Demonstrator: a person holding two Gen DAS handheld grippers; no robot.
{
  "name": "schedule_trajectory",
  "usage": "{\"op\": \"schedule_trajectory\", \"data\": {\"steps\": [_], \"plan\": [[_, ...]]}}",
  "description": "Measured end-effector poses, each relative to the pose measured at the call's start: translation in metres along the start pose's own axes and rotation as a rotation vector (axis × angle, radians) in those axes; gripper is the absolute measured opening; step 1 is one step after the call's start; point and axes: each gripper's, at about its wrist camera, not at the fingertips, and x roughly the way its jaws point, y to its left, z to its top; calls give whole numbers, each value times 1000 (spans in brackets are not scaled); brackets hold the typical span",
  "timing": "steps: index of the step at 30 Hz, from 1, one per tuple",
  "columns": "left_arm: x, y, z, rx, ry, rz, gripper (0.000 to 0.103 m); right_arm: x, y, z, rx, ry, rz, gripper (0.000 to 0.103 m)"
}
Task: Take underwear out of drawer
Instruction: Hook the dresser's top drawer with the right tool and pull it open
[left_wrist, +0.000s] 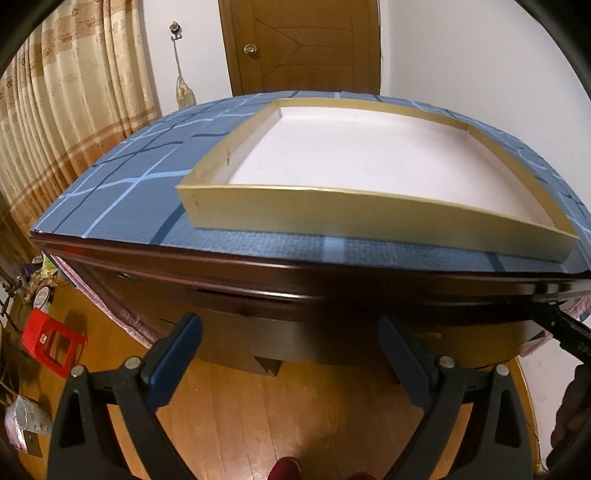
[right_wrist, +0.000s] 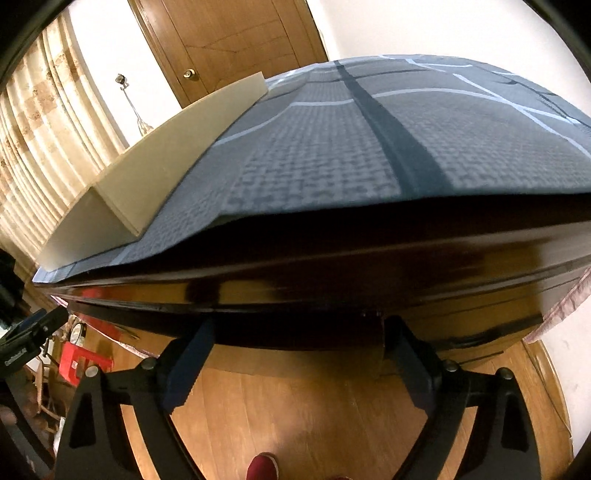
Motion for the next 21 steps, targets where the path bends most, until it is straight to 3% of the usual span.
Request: {"op": "schedule_trajectory", "data": {"steps": [21], "plan": [[7, -17, 1, 61, -5, -23, 97, -9, 11, -12, 42, 25, -42, 92]]}}
